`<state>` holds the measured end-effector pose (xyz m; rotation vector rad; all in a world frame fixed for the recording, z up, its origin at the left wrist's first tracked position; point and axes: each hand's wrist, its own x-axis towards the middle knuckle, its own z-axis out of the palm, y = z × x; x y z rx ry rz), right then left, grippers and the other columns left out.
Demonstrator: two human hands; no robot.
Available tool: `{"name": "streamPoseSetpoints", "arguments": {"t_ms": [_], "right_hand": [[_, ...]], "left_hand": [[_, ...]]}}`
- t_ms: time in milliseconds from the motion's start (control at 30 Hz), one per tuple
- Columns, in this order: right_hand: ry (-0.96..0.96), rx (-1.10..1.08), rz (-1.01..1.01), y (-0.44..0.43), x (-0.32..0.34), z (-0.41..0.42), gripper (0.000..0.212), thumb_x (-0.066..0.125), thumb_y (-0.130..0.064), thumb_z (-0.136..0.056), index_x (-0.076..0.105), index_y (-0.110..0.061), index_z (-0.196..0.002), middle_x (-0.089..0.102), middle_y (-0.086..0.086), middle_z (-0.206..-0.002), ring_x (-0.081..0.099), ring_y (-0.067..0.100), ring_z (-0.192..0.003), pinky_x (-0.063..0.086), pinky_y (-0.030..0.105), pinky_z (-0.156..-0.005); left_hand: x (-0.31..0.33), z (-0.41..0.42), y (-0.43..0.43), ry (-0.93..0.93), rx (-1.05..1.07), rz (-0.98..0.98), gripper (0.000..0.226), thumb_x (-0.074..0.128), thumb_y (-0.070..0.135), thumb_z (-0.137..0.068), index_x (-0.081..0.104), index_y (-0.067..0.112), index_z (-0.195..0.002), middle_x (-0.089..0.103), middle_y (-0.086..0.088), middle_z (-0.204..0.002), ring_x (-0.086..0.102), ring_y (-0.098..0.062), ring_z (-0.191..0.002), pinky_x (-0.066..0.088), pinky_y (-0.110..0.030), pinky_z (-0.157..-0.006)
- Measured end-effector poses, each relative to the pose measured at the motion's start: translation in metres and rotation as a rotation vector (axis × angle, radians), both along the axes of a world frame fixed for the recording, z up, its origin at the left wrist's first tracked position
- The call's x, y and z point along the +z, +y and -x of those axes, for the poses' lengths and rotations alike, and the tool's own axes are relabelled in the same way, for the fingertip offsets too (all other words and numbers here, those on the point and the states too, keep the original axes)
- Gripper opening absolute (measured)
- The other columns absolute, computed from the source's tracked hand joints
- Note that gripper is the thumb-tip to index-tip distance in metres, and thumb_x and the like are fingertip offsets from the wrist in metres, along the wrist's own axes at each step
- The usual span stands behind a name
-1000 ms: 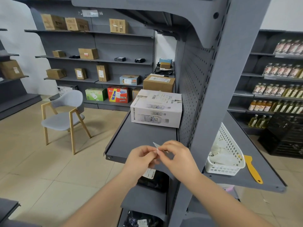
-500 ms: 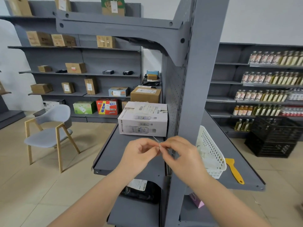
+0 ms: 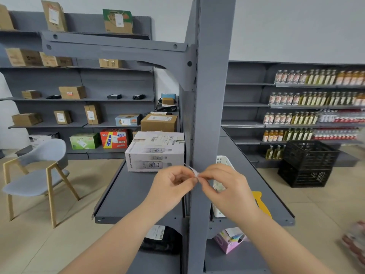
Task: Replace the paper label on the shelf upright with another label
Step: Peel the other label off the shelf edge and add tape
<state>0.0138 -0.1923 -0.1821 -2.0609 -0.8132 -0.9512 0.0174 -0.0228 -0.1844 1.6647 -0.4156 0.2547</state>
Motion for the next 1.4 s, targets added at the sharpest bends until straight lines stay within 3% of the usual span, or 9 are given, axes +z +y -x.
{"name": "streamPoseSetpoints", "arguments": {"t_ms": [67,167,300,400,600,900,1200,1300,1400], "right_hand": [[0.018,-0.006,-0.009,-0.005,0.0,0.002,0.005,0.068,-0.013,-0.08,0.072,-0.013,-0.082,0.068,-0.003,-0.078,0.061,0.007,-0.076,0.051,0.024,-0.072],[0.055,-0.048,-0.009,-0.014,-0.001,0.005,0.003,0.066,-0.013,-0.079,0.069,-0.015,-0.079,0.064,-0.008,-0.077,0.056,0.003,-0.074,0.05,0.024,-0.069],[0.116,-0.1,-0.002,-0.022,0.0,0.007,0.011,0.068,-0.007,-0.076,0.063,-0.016,-0.075,0.058,-0.014,-0.075,0.052,0.003,-0.073,0.043,0.013,-0.066],[0.154,-0.129,-0.006,-0.028,0.001,0.005,0.014,0.07,-0.004,-0.076,0.062,-0.016,-0.074,0.061,-0.008,-0.076,0.054,0.01,-0.075,0.043,0.013,-0.064],[0.24,-0.16,-0.044,-0.039,0.0,-0.001,0.016,0.068,-0.004,-0.077,0.061,-0.019,-0.073,0.063,-0.007,-0.076,0.056,0.012,-0.076,0.046,0.016,-0.066],[0.297,-0.273,-0.065,-0.057,0.001,-0.01,0.019,0.068,-0.004,-0.077,0.062,-0.021,-0.072,0.061,-0.011,-0.074,0.057,0.007,-0.072,0.045,0.011,-0.065],[0.281,-0.328,-0.08,-0.074,0.01,-0.019,0.011,0.067,-0.003,-0.078,0.063,-0.013,-0.074,0.062,-0.002,-0.076,0.059,0.016,-0.074,0.052,0.035,-0.068],[0.265,-0.357,-0.095,-0.082,0.015,-0.022,0.011,0.066,-0.001,-0.078,0.063,-0.011,-0.074,0.063,0.002,-0.076,0.059,0.017,-0.074,0.051,0.034,-0.067],[0.25,-0.375,-0.119,-0.089,0.017,-0.024,0.014,0.065,0.001,-0.077,0.063,-0.012,-0.075,0.062,-0.002,-0.076,0.058,0.014,-0.073,0.047,0.025,-0.064]], "left_hand": [[0.0,0.001,-0.005,0.012,-0.022,-0.006,0.013,0.064,-0.003,-0.084,0.071,0.003,-0.076,0.072,-0.007,-0.074,0.063,-0.025,-0.071,0.054,-0.051,-0.076],[-0.002,0.002,-0.012,0.029,-0.022,-0.015,0.014,0.064,0.0,-0.085,0.073,0.005,-0.076,0.073,-0.019,-0.082,0.063,-0.033,-0.069,0.055,-0.047,-0.074],[-0.005,0.003,-0.014,0.088,-0.017,0.015,0.024,0.063,-0.003,-0.084,0.074,0.014,-0.07,0.073,-0.005,-0.072,0.065,-0.017,-0.066,0.056,-0.026,-0.069],[-0.008,0.004,-0.012,0.15,-0.007,0.039,0.023,0.062,-0.005,-0.085,0.073,0.009,-0.07,0.073,0.001,-0.068,0.066,-0.014,-0.063,0.055,-0.021,-0.065],[-0.017,0.002,-0.004,0.199,0.004,0.056,0.021,0.058,-0.006,-0.086,0.071,0.003,-0.073,0.075,-0.012,-0.079,0.068,-0.015,-0.072,0.059,-0.032,-0.067],[-0.027,0.0,0.002,0.274,0.041,0.04,0.025,0.056,-0.005,-0.087,0.07,0.004,-0.069,0.075,-0.014,-0.076,0.07,-0.016,-0.07,0.058,-0.03,-0.064],[-0.033,-0.004,0.002,0.309,0.025,0.042,0.034,0.054,-0.004,-0.087,0.071,0.014,-0.064,0.076,-0.013,-0.076,0.07,-0.02,-0.071,0.056,-0.03,-0.062],[-0.034,-0.006,0.0,0.323,0.013,0.057,0.027,0.054,-0.004,-0.088,0.071,0.008,-0.07,0.076,-0.018,-0.082,0.07,-0.022,-0.071,0.057,-0.031,-0.062],[-0.037,-0.009,-0.003,0.324,0.0,0.054,0.025,0.054,-0.003,-0.088,0.071,0.005,-0.073,0.076,-0.019,-0.083,0.068,-0.021,-0.07,0.057,-0.029,-0.062]]}}
